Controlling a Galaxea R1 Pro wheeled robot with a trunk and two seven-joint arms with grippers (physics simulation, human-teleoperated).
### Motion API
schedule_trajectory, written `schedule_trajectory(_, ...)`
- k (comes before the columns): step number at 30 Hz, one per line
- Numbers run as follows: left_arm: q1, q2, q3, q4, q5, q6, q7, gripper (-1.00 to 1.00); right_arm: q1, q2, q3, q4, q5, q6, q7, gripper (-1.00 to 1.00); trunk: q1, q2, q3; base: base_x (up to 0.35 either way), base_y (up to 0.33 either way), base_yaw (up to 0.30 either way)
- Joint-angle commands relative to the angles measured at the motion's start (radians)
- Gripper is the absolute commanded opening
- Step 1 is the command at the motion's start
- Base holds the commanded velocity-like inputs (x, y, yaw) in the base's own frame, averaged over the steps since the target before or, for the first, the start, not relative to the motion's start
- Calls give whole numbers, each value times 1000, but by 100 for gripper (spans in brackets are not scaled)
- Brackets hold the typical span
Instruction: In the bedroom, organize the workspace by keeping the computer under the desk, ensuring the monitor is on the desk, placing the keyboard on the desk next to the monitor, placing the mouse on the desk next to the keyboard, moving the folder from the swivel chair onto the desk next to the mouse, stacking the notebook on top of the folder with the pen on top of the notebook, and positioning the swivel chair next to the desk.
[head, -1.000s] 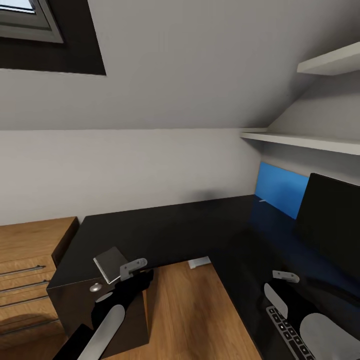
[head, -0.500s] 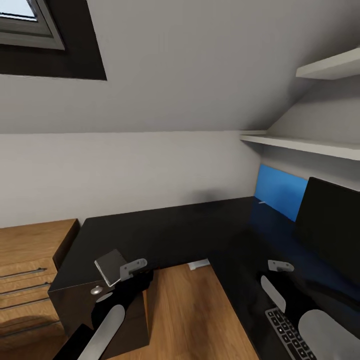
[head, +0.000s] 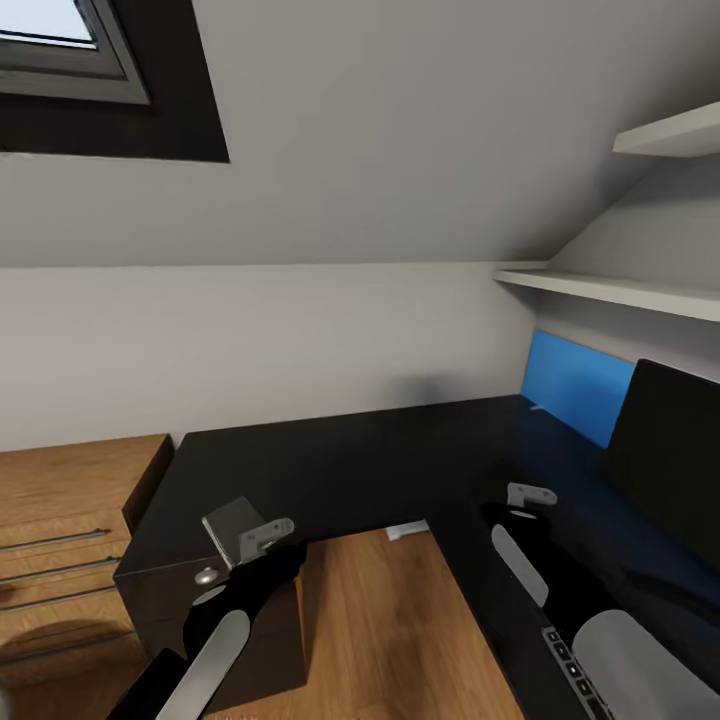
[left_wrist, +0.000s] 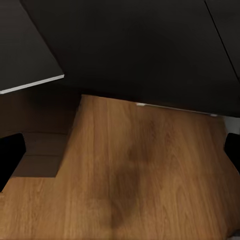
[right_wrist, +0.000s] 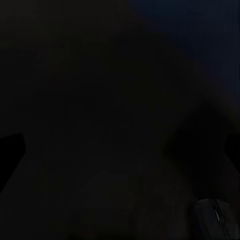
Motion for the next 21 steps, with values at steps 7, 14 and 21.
schedule_trajectory(7, -1, 1, -2, 1, 6, 1, 8, 100, 0, 14, 10, -9, -7, 5, -28, 100, 0, -1, -9, -13, 29, 201)
schedule_trajectory(14, -1, 1, -2, 2, 5, 0, 8, 100, 0, 17, 22, -10, -7, 4, -32, 100, 0, -1, -16, -149, 193, 205)
schedule_trajectory(21, -1, 1, -2, 2, 5, 0, 8, 100, 0, 25, 92, -10, -6, 4, -39, 100, 0, -1, -23, -203, 256, 214)
